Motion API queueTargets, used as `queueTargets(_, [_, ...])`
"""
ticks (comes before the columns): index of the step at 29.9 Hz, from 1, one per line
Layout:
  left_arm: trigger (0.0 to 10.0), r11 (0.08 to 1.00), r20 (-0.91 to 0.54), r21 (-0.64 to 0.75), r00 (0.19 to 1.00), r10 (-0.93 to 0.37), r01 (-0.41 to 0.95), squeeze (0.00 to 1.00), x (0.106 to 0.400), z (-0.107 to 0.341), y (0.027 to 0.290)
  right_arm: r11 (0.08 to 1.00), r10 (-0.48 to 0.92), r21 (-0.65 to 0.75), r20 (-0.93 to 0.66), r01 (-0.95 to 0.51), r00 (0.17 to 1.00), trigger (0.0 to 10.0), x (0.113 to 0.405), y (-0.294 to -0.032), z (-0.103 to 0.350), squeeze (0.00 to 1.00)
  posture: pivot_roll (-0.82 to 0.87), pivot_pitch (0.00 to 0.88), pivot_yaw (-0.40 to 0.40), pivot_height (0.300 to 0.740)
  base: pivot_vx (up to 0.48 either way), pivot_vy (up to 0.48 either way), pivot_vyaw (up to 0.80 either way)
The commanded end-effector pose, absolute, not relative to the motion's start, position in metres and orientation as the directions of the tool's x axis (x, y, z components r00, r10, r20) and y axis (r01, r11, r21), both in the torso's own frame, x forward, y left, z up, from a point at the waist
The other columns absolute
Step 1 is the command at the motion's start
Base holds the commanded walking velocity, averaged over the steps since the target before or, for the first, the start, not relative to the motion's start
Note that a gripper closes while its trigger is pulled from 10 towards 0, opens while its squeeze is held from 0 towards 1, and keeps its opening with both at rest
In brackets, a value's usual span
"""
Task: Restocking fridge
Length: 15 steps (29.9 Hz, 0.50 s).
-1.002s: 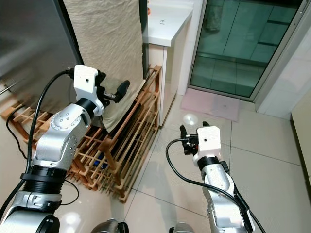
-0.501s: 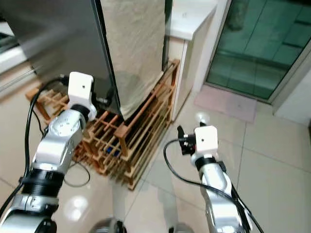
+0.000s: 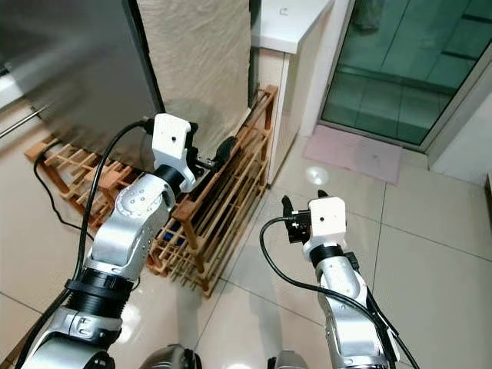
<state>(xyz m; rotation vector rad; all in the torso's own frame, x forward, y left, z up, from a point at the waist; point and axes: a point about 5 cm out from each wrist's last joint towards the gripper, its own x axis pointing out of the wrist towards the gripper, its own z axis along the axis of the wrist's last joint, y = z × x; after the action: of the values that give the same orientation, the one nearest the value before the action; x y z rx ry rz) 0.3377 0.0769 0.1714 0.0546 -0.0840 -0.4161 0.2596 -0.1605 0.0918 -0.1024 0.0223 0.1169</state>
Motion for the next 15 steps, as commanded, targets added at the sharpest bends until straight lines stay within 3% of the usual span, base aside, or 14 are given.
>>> queueTargets(1, [10.0,0.922,0.078,0.104,0.921,-0.381,0.373,0.0,0.341,0.172,0.077,0.989,0.11,-0.101,-0.016,-0.111,0.994,10.0,0.261,-0.161,0.093,0.08,-0.14,0.051,0.052,0.711,0.0,0.0,0.0])
queueTargets(15, [10.0,0.932,0.092,0.145,0.933,-0.347,0.332,0.0,0.351,0.173,0.084,0.988,0.111,-0.103,-0.027,-0.113,0.993,10.0,0.261,-0.161,0.089,0.08,-0.13,0.038,0.05,0.711,0.0,0.0,0.0])
